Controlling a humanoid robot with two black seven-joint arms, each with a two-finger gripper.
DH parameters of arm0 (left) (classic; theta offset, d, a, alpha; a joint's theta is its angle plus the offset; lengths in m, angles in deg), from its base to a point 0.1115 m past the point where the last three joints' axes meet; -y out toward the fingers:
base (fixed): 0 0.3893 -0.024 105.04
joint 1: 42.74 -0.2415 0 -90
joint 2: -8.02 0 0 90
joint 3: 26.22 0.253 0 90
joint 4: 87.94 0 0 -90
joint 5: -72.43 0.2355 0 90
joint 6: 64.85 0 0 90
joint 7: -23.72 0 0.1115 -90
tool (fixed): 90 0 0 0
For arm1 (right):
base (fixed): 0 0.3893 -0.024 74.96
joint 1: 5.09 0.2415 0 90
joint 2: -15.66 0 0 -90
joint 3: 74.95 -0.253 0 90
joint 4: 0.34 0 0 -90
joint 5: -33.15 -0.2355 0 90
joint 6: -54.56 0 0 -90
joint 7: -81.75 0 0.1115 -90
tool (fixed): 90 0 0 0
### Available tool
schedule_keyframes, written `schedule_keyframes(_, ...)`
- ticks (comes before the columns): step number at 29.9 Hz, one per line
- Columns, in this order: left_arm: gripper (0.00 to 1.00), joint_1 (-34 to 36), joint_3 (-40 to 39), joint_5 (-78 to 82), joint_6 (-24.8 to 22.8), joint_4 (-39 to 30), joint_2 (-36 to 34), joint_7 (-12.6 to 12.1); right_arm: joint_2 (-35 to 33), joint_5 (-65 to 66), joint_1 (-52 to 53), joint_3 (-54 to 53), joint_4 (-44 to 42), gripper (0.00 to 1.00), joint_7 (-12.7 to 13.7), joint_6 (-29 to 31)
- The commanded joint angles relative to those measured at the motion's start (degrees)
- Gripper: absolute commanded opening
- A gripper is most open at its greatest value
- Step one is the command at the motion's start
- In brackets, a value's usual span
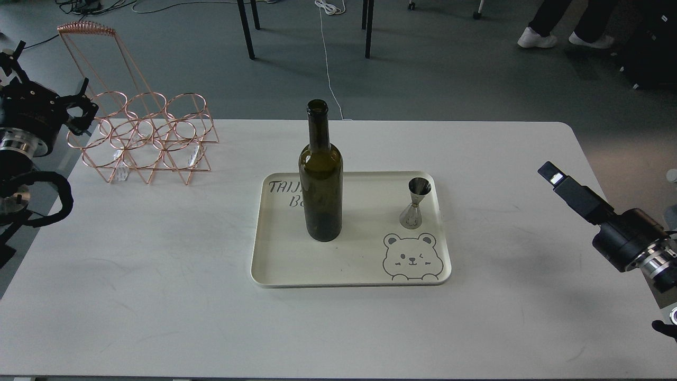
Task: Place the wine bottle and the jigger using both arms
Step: 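Move the right gripper in toward the tray from the table edge, then reach the right gripper to the metal jigger and grasp it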
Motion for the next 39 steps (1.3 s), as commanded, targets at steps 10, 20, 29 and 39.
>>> schedule_keyframes(10, 0.98, -0.09, 0.0, 0.0, -0.09, 0.0, -0.18, 0.16, 13.23, 23.31, 6.89, 9.52, -17.32, 0.97, 0.01, -2.77)
schedule_keyframes(20, 0.98, -0.09, -0.08, -0.08, -0.09, 0.0, -0.45, 0.34, 25.45, 23.94, 18.94, 21.49, -32.8, 0.95, 0.01, -2.77)
schedule_keyframes(29, 0.98, 0.26, 0.0, 0.0, -1.05, 0.44, -0.97, -0.02, 31.61, 24.03, 22.1, 23.77, -37.64, 0.92, 0.01, -2.77)
schedule_keyframes(39, 0.98, 0.35, 0.09, 0.09, -1.14, 0.62, -1.24, -0.1, 36.27, 24.03, 24.83, 24.57, -42.12, 0.67, 0.01, -2.77)
